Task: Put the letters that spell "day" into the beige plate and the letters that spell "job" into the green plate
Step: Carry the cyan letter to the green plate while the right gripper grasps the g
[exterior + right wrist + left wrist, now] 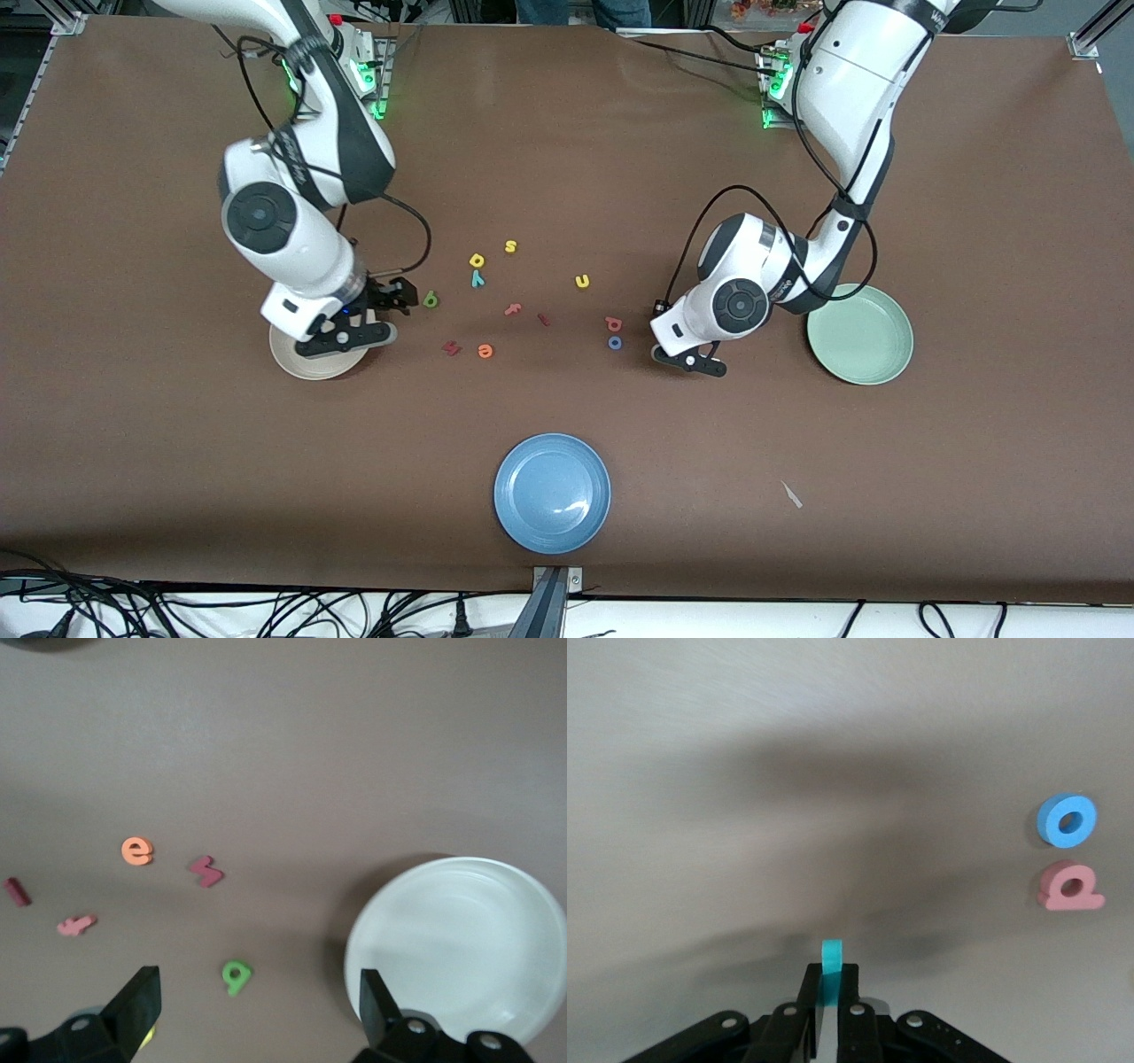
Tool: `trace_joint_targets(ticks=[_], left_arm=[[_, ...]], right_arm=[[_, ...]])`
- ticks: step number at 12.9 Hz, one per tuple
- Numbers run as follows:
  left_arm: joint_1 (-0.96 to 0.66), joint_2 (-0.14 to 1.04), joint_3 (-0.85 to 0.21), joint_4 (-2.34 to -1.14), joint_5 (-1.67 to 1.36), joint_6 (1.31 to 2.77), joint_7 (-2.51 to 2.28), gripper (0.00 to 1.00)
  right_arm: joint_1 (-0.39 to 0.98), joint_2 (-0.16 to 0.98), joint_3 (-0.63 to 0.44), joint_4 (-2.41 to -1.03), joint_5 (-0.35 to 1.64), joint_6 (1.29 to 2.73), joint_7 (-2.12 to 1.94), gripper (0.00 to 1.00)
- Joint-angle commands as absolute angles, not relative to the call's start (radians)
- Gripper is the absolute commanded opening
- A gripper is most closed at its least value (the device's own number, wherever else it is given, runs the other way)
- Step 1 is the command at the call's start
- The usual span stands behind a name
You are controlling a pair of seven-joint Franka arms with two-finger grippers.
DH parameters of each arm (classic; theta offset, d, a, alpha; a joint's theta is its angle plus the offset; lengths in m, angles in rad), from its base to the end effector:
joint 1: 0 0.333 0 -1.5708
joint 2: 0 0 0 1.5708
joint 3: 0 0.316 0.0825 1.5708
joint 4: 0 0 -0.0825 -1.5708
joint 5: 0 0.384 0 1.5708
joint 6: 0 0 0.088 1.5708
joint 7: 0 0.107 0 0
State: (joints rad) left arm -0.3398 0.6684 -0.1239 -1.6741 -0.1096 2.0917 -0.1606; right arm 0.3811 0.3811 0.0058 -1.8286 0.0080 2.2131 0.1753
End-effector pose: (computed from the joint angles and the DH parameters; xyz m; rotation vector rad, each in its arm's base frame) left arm 0.5847 -0.2906 0.1992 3.0089 -0.3318 -0.4370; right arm 0.5926 0.2415 0.3262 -3.1157 -0.3227 -0.0014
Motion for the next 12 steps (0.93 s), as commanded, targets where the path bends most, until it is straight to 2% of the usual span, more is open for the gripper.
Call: trace_joint_targets(ticks=[1, 3, 5, 8, 10, 12], left_arm=[[-0.246, 0.533, -0.117, -1.677, -0.121, 1.880, -0.124, 0.00], [-0.145, 0.488, -0.117, -1.675, -0.121, 1.740, -0.011, 0.00], [-0.050, 0.474, -0.115, -1.675, -0.068, 1.665, 0.084, 0.00], [0.050, 0.485, -0.117, -1.677, 0.069, 1.655, 0.121, 0.00], [0.119, 0.532, -0.117, -1.675, 0.133, 1.666, 0.133, 0.00], [0.172, 0.583, -0.117, -1.672, 0.172, 1.715, 0.147, 0.00]], right_arm=[[0.319, 0.356, 0.078, -1.965, 0.020, 2.341, 0.192, 0.99], [0.319, 0.373, 0.080, -2.028, 0.017, 2.414, 0.192, 1.00], [0.319, 0.379, 0.083, -2.126, 0.017, 2.556, 0.193, 0.99], [0.328, 0.438, 0.124, -2.168, 0.015, 2.652, 0.271, 1.00], [0.345, 0.501, 0.133, -2.169, 0.011, 2.747, 0.337, 0.99], [0.362, 0.512, 0.133, -2.172, 0.011, 2.764, 0.351, 0.99]])
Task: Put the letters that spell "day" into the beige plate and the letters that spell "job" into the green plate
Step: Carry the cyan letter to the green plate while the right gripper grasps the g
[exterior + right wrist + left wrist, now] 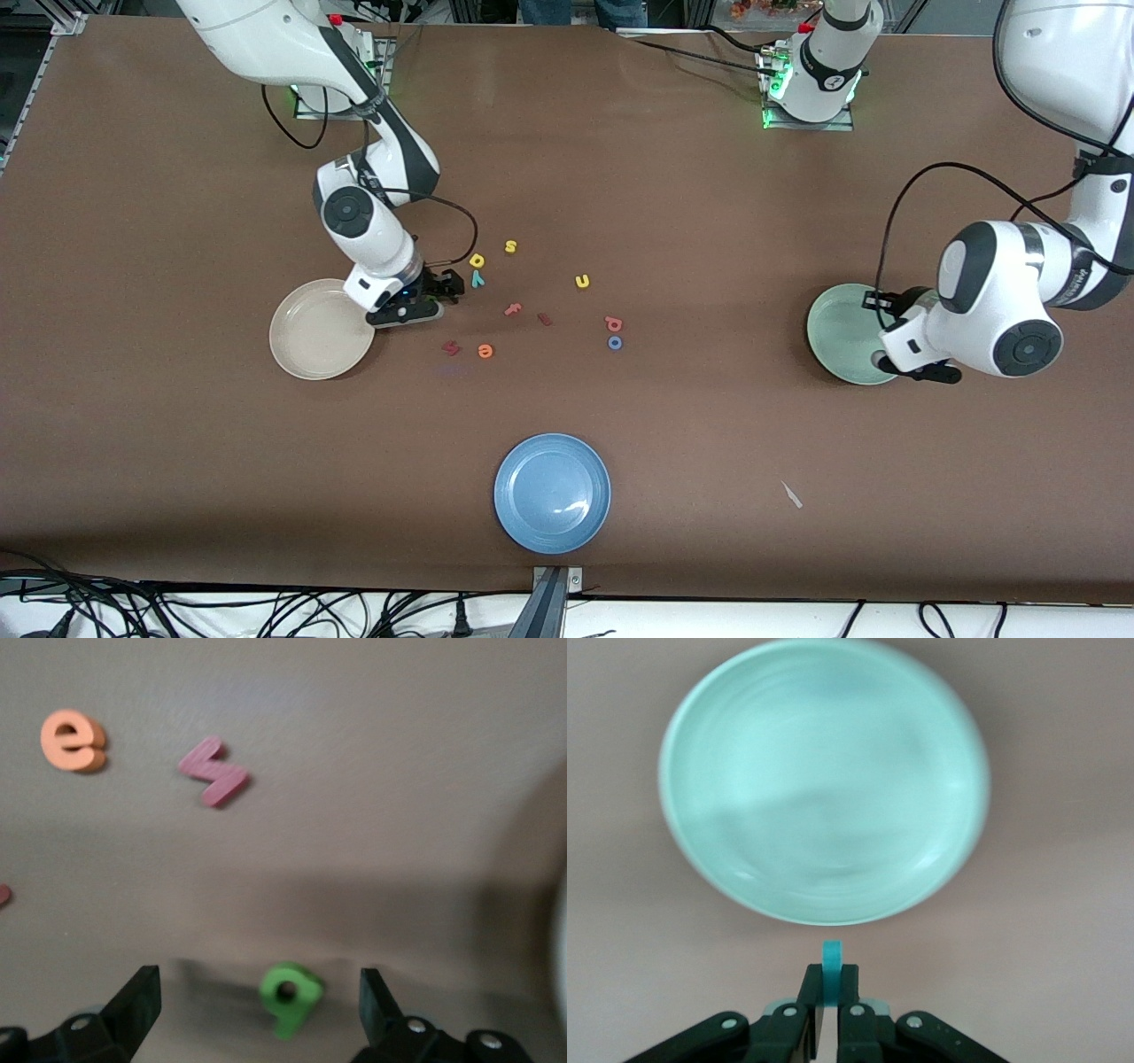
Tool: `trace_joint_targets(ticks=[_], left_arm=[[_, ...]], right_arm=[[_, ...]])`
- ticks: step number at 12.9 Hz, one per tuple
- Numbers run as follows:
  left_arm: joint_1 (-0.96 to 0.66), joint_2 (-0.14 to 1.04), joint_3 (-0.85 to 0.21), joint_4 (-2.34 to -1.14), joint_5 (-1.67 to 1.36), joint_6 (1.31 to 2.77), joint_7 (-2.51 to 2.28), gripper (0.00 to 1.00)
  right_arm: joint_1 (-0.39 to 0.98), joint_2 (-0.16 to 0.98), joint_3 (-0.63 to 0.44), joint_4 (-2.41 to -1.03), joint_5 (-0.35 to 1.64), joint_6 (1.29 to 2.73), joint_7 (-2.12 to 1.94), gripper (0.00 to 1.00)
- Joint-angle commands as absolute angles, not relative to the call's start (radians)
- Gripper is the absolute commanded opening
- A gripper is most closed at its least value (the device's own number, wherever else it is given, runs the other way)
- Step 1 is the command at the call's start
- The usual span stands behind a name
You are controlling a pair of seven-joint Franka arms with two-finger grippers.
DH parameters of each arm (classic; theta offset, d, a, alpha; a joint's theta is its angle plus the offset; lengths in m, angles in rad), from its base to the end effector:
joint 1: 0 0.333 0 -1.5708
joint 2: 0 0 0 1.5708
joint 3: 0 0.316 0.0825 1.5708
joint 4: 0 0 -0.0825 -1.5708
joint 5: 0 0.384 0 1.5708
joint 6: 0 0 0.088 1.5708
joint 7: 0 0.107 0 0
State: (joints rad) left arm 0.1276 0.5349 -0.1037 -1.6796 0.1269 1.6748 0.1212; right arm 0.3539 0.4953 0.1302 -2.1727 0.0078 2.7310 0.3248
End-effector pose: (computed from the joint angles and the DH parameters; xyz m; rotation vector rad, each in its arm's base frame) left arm 0.6091 0.0320 0.2628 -2.9963 0.2181 0.8293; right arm 0.5010 0.2646 0.1688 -3.0485 -0.2056 -0.0551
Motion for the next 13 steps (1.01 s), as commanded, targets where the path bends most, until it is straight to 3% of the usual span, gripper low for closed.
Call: trace_joint_targets(ticks=[1, 4, 6, 9, 11, 13], left_arm=[[0.181, 0.601, -0.117, -1.672, 0.176, 1.759, 0.149, 0.00], [0.199, 0.649, -0.115, -1.643, 0.178, 1.778, 0.149, 0.00], [0.198, 0.670, -0.115, -1.612, 0.178, 1.778, 0.149, 0.35], [0.195, 0.669, -0.118, -1.563, 0.172, 1.772, 0.147, 1.00], [0.178, 0.652, -0.138, -1.504, 0.155, 1.728, 0.137, 1.00], [0.167, 0.637, -0.201, -1.439, 0.126, 1.684, 0.112, 1.00]], right_arm=[[0.362, 0.512, 0.133, -2.172, 0.011, 2.764, 0.351, 0.99], [0.353, 0.496, 0.133, -2.189, 0.005, 2.763, 0.347, 0.99], [0.351, 0.489, 0.133, -2.198, 0.005, 2.763, 0.345, 0.99], [0.348, 0.488, 0.133, -2.209, -0.006, 2.764, 0.342, 0.90], [0.334, 0.482, 0.133, -2.217, -0.031, 2.764, 0.339, 0.75], [0.328, 0.477, 0.133, -2.232, -0.038, 2.764, 0.337, 0.53]])
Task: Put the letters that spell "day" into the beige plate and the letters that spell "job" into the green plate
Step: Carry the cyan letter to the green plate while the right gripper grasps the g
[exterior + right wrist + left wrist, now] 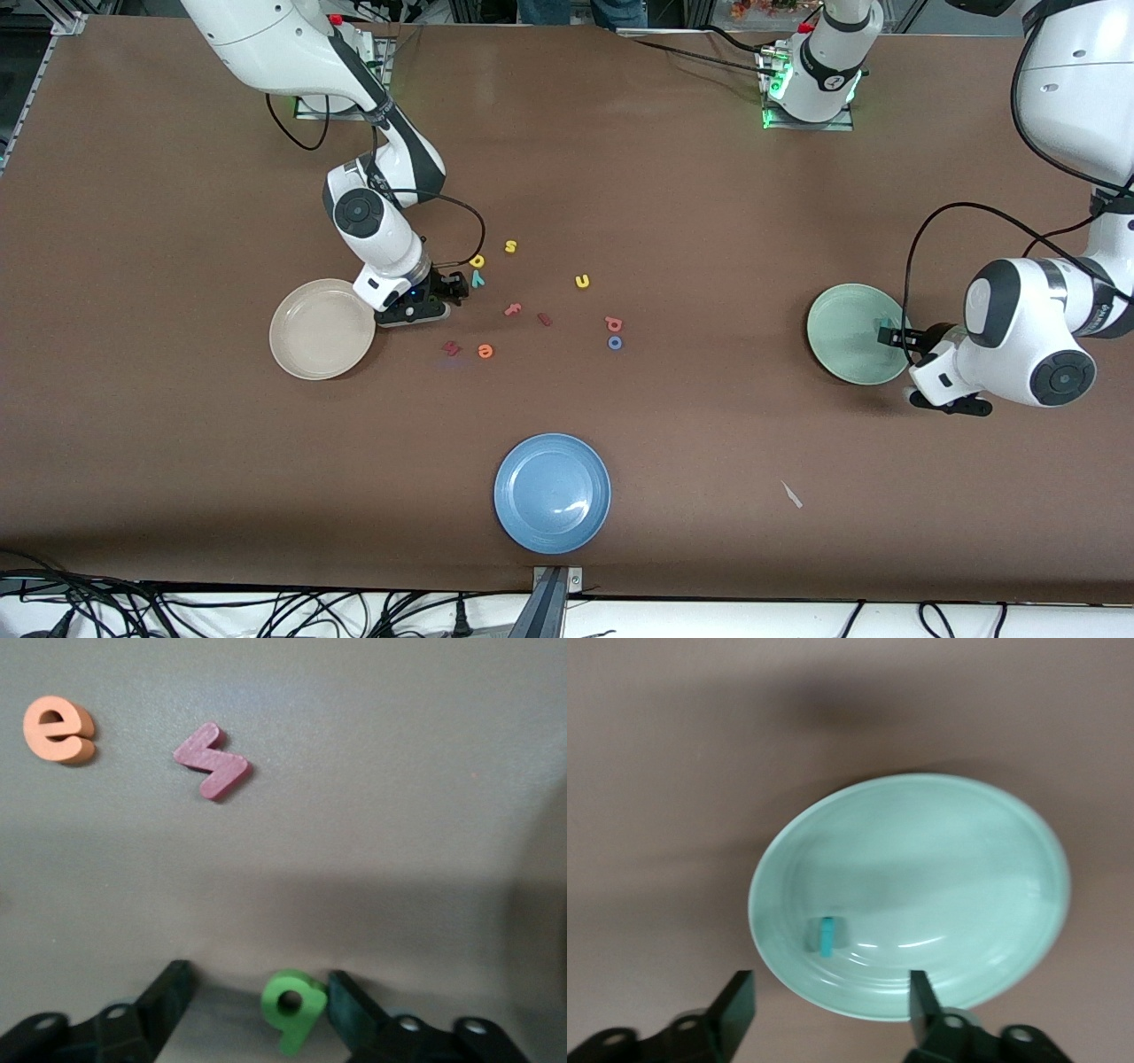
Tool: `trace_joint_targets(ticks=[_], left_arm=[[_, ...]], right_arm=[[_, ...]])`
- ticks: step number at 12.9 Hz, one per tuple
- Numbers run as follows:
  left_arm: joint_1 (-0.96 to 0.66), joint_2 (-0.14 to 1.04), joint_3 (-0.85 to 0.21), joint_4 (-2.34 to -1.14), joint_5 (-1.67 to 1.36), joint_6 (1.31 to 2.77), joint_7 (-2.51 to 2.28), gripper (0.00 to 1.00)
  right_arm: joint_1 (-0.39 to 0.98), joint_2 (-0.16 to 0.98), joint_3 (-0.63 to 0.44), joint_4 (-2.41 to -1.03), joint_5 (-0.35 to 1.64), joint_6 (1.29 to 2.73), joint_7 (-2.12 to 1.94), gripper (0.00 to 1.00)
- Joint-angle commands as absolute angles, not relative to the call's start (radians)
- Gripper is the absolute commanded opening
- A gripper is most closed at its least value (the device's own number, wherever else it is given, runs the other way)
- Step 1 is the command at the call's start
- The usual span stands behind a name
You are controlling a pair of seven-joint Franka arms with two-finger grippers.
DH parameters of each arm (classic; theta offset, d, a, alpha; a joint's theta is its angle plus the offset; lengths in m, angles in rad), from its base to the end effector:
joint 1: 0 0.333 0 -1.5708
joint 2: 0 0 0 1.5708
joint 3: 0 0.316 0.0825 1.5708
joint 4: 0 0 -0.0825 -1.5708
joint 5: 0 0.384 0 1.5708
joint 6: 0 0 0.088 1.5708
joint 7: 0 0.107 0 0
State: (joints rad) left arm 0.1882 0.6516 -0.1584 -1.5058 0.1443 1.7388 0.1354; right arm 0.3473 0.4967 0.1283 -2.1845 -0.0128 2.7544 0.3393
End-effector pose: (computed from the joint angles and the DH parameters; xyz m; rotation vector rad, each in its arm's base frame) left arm 0.6589 0.0470 0.2607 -3.0669 0.2263 0.6401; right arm 0.5004 0.2600 0.1661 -3.0529 -0.1991 -0.0754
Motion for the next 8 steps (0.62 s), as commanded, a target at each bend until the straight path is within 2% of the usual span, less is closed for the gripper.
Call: trace_joint_targets(ticks=[1, 3, 5, 7, 8], left_arm=[[0.166, 0.627, -0.230, -1.413, 0.074, 1.683, 0.051, 1.00], [0.163, 0.612, -0.290, -1.414, -0.029, 1.683, -0.105, 1.00], [0.129, 0.617, -0.339, -1.417, -0.061, 1.689, -0.266, 1.00], [0.051, 0.623, -0.347, -1.423, -0.063, 1.703, -0.383, 1.00], [-0.001, 0.629, -0.347, -1.430, -0.066, 1.727, -0.409, 1.00]], right_arm=[[0.327, 0.476, 0.133, -2.233, -0.038, 2.764, 0.337, 0.47], [0.322, 0.474, 0.133, -2.240, -0.038, 2.764, 0.337, 0.37], [0.321, 0.471, 0.133, -2.241, -0.038, 2.763, 0.337, 0.24], [0.310, 0.454, 0.133, -2.246, -0.038, 2.757, 0.325, 0.14], [0.302, 0.439, 0.133, -2.247, -0.038, 2.743, 0.310, 0.13]])
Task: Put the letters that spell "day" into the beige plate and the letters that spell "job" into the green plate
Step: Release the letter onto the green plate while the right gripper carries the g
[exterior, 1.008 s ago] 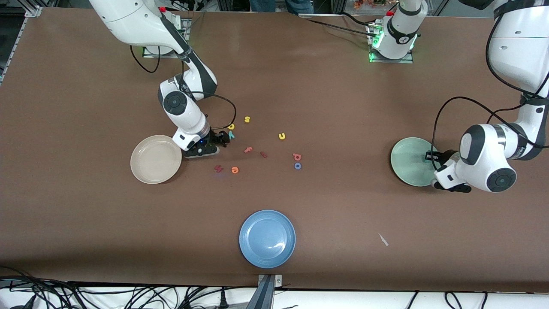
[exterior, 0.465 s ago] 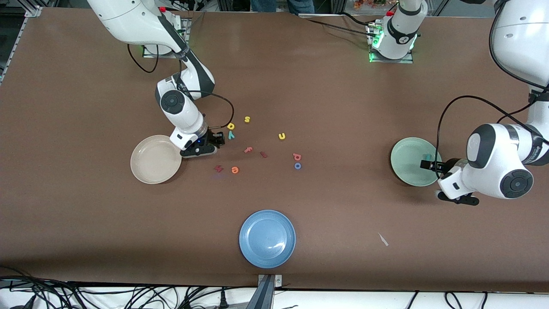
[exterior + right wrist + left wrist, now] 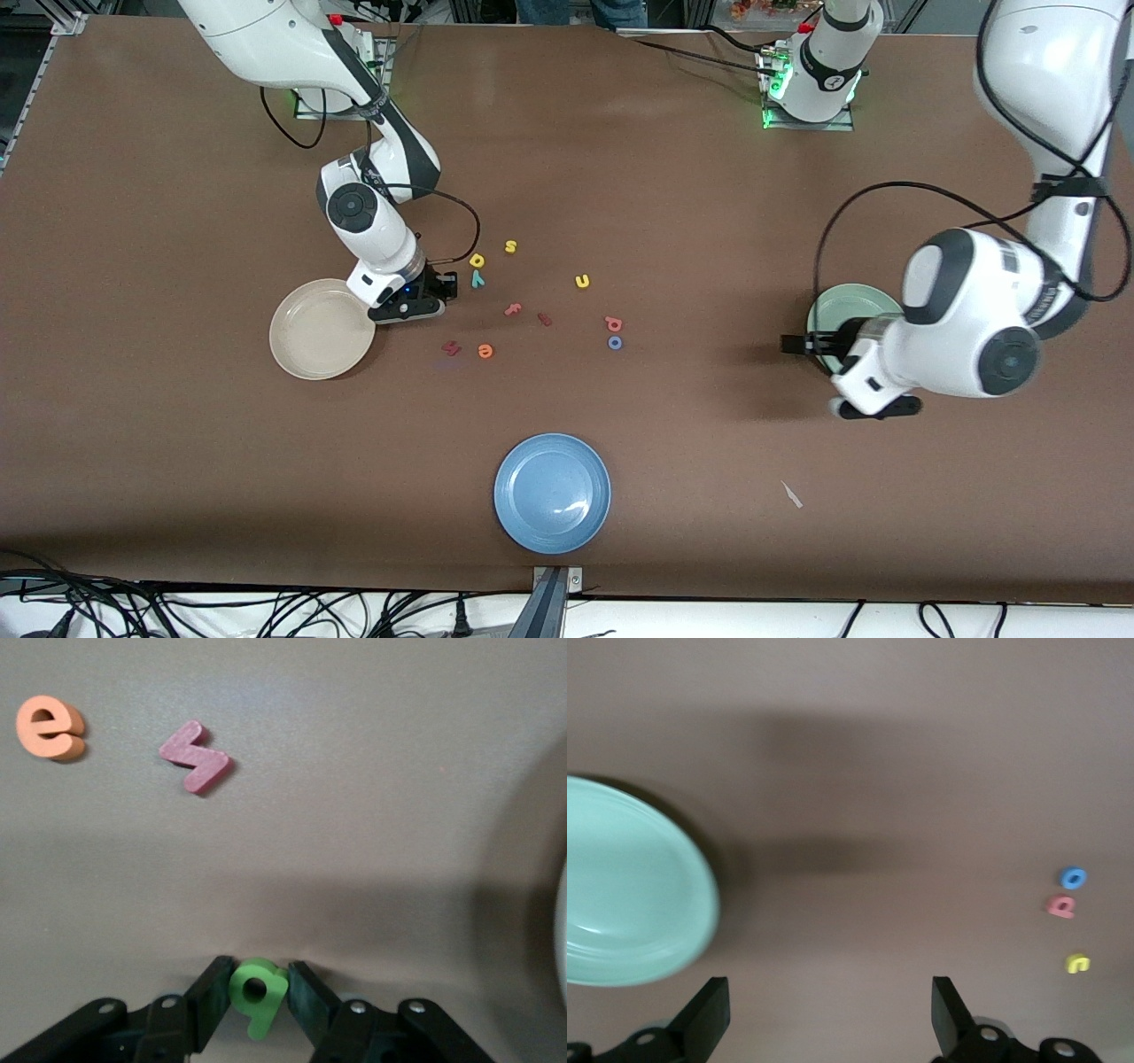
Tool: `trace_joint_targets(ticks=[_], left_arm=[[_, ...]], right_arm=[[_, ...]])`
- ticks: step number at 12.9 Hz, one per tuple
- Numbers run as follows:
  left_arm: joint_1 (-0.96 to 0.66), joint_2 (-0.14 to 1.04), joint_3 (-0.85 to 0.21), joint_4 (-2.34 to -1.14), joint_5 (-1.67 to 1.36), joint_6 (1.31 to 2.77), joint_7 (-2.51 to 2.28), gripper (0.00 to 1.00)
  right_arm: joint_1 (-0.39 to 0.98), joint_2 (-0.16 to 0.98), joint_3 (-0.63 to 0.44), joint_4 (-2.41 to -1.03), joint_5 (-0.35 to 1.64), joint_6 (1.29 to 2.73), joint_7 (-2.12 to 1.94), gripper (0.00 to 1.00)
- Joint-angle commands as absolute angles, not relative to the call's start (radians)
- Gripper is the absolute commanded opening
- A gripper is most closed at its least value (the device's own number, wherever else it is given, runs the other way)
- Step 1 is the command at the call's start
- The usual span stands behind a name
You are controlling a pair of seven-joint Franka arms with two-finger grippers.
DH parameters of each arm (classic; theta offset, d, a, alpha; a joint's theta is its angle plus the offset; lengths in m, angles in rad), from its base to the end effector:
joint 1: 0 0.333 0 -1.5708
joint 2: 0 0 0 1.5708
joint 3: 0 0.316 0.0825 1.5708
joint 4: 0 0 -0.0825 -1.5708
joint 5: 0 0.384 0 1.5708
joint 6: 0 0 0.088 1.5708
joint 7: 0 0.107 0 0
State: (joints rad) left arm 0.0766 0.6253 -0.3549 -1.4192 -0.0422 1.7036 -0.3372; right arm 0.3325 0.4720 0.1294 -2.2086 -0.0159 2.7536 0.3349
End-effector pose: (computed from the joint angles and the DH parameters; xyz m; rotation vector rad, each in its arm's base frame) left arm 0.6622 -0.1495 0.3304 2.9388 0.1497 -0.5452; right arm 0.4986 0.2508 0.1716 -3.0571 -0.1917 -0.0783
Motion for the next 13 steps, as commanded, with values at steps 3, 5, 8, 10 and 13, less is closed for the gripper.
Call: trace_joint_targets(ticks=[3, 5, 8, 10, 13], left_arm=[[-0.142, 0.681, -0.347, -1.460, -0.066, 1.900, -0.550, 1.00], [-0.219, 0.707, -0.345, -1.483, -0.063, 2.050, -0.670, 1.00], [-0.281, 0.759, -0.342, -1.525, -0.054, 2.242, -0.741, 1.00], [-0.301, 0.791, -0.336, -1.529, -0.049, 2.301, -0.749, 1.00], [-0.318, 0.816, -0.336, -1.529, 0.003, 2.307, -0.752, 0.93]], right_arm=[[0.250, 0.349, 0.135, -2.240, -0.040, 2.613, 0.252, 0.13], [0.210, 0.304, 0.135, -2.238, -0.038, 2.565, 0.180, 0.13], [0.163, 0.278, 0.135, -2.238, -0.040, 2.548, 0.083, 0.13], [0.085, 0.279, 0.135, -2.235, -0.038, 2.548, -0.059, 0.15], [0.034, 0.290, 0.132, -2.233, -0.032, 2.559, -0.147, 0.48]])
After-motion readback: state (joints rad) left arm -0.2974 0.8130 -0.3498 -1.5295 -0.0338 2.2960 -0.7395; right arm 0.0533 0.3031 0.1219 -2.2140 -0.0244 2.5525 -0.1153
